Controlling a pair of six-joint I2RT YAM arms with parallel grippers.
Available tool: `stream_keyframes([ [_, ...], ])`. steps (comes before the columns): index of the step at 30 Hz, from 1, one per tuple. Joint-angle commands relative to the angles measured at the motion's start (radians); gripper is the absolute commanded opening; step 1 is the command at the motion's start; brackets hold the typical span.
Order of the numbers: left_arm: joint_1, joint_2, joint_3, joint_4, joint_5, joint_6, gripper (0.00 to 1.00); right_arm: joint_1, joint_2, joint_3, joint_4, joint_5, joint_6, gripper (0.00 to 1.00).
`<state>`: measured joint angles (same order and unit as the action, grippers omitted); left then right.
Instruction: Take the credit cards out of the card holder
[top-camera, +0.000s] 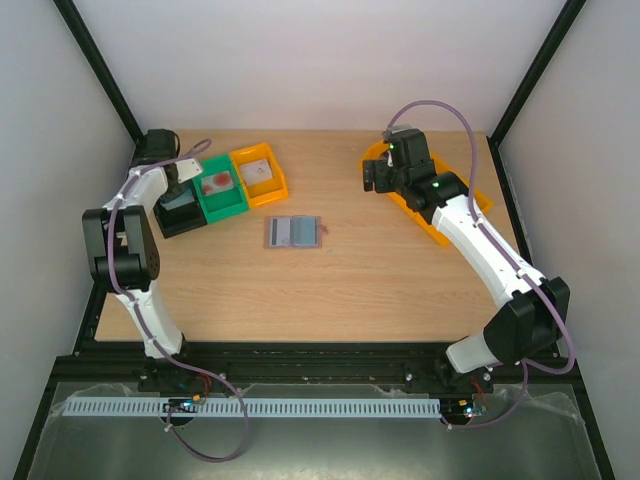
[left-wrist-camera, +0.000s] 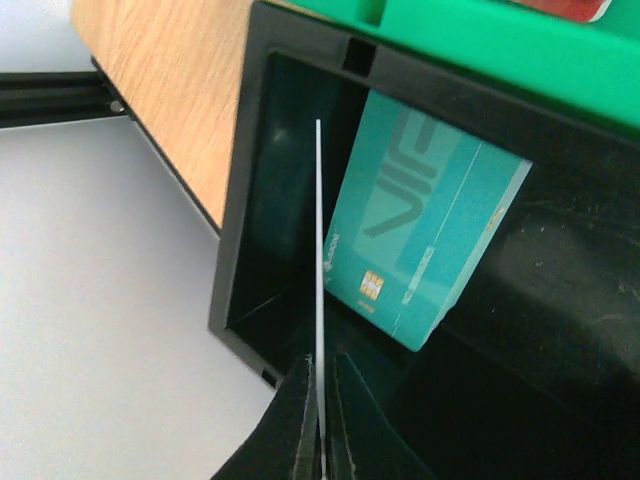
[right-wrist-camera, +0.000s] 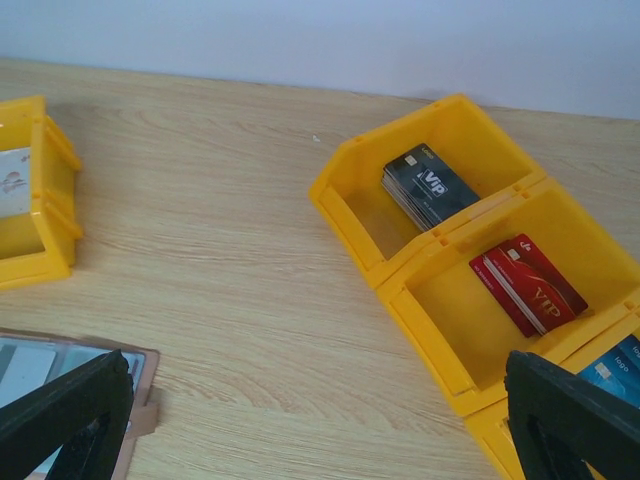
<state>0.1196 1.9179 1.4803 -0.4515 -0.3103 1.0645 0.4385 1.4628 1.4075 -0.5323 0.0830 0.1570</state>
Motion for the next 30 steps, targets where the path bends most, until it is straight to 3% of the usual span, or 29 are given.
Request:
stream_keyframes([
  [1,-0.008,0.058,0.039,0.018,-0.006,-0.030,0.02,-0.006,-0.005,-0.009,0.016,-0.013,-0.019,0.99],
  [20,-0.004,0.135,0.015,0.114,-0.085,0.011,0.03,-0.007,-0.060,-0.032,0.036,-0.089,-0.048,0.99],
  [25,-0.005,0.143,0.027,0.076,-0.077,-0.002,0.12,-0.007,-0.052,-0.034,0.040,-0.110,-0.047,0.99],
  [30,-0.003,0.135,0.026,0.052,-0.056,0.000,0.34,-0.007,-0.055,-0.041,0.046,-0.117,-0.047,0.99],
])
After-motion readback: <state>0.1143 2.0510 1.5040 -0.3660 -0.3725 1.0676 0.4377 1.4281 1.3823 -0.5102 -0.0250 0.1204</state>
